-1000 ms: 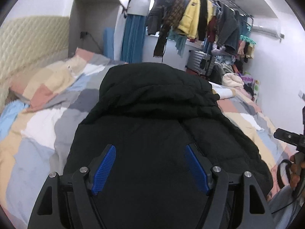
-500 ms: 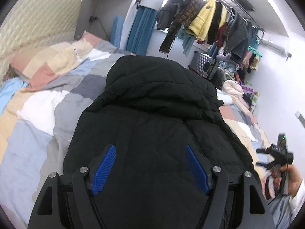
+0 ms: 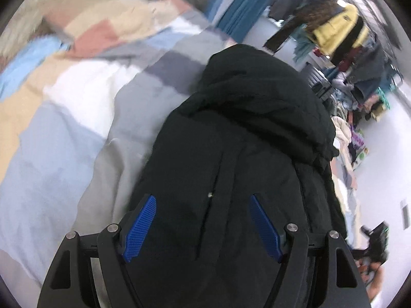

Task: Fold large clothes
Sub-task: 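Lift the collar with both grippers and fold it over toward the hem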

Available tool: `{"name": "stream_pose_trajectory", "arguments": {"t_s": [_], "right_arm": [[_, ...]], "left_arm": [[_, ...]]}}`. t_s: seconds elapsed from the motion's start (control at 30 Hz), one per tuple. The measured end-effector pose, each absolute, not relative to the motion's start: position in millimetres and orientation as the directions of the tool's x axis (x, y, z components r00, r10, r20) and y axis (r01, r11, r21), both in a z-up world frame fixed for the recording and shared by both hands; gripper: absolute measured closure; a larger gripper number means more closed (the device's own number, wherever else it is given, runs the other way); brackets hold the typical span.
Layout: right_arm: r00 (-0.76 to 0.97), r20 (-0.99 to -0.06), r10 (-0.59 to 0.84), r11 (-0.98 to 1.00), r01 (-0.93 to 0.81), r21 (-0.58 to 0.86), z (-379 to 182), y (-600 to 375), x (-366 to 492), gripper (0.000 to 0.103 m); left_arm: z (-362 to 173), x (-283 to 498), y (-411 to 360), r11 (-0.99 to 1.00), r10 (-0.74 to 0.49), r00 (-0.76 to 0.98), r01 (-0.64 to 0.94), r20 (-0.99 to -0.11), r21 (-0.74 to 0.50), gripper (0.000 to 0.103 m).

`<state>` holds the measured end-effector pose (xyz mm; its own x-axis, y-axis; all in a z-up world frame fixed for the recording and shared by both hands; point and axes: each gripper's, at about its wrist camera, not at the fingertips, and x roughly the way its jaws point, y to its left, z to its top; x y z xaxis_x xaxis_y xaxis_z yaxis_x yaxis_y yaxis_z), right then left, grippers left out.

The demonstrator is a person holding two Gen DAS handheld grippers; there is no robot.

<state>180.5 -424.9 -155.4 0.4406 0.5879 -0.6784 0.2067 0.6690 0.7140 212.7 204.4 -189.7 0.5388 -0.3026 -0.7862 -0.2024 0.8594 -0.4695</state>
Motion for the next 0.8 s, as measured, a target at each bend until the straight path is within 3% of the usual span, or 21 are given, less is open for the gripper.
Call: {"name": "stream_pose_trajectory", "arguments": {"t_s": [0.23,0.37,0.53,0.73,0.8], "right_arm": [[0.3,-0.819,0.49,0.765,0.303,0.569,-187.6,-425.1,189.8,0.0],[0.217,-0.844,0.49,0.763,0.361,0.536,-212.6,-429.5,193.2,0.0],[0.217,-0.77,0.599,0.669,0.392,0.631,-227.9,-432.8,195.4,0.0],[0.275,-0.646,0.712,0.585,0.277,0.762,-205.0,-417.7,192.4,0.0],[0.312,-0.584,0.749,0.533,0.24,0.812,-196.3,-415.4,190.7,0.0]], "left_arm": [[-226.8,225.1,231.5,0.816,-0.348,0.39,-0.323,-0.853,-0.48,0.028],[-255.7,224.6,238.4,0.784,-0.368,0.317,-0.4,-0.874,-0.475,0.028],[-262.4,226.3,233.4,0.761,-0.412,0.304,-0.403,-0.859,-0.508,0.026],[-242.5,218.6,224.6,0.673,-0.588,0.384,-0.255,-0.711,-0.694,0.026],[-227.1,215.9,219.1,0.614,-0.666,0.42,-0.16,-0.616,-0.773,0.023]]}}
